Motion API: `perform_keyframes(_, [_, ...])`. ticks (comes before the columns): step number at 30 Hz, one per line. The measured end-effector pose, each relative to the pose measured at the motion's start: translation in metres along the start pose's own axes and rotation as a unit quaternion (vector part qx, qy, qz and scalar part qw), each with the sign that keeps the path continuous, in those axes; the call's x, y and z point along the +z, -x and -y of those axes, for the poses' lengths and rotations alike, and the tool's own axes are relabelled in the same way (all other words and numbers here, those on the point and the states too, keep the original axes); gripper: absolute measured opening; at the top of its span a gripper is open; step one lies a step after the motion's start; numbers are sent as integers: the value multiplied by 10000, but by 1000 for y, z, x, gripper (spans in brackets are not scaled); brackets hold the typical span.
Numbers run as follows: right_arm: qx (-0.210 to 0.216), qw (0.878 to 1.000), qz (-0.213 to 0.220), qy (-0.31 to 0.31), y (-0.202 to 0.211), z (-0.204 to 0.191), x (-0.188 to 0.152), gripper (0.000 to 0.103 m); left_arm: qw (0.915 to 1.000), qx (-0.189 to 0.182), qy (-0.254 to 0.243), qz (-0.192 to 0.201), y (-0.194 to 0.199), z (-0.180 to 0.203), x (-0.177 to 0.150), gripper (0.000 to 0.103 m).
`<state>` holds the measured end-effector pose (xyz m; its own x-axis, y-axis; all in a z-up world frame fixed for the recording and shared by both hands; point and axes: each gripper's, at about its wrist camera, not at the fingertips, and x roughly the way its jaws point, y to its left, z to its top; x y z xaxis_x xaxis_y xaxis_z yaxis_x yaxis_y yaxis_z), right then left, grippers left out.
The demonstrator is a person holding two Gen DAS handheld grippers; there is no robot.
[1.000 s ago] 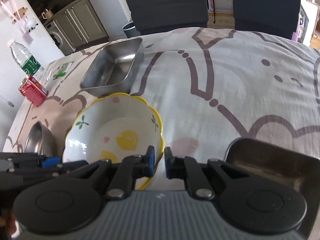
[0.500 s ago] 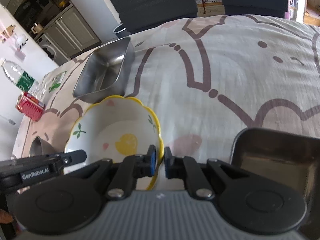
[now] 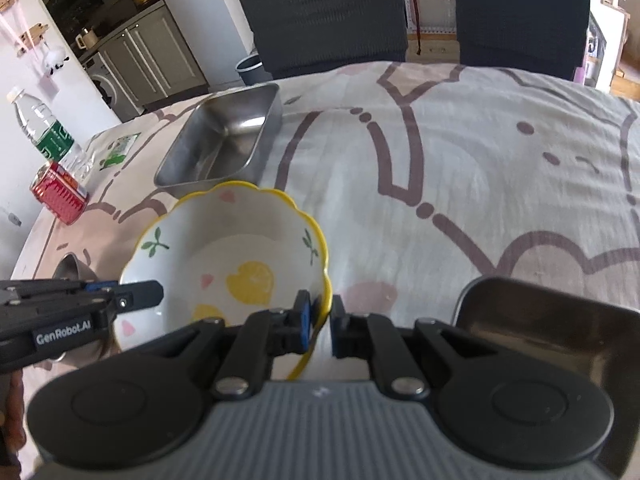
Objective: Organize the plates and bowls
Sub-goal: 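Lift the floral bowl with both tools and carry it over the cream bowl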
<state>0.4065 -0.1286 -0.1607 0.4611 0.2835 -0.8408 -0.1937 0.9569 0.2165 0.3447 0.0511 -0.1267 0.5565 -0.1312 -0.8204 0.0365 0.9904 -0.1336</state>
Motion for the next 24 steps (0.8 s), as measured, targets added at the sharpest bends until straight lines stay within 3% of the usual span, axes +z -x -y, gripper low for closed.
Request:
perform_keyframes(9, [103, 9986, 517, 67, 56, -2, -9, 11, 9993, -166, -24, 348, 52, 12, -10, 10])
perform_keyframes(24, [191, 9972, 715, -44, 151, -12, -64, 12, 9958, -516, -153, 740, 134, 28, -59, 9])
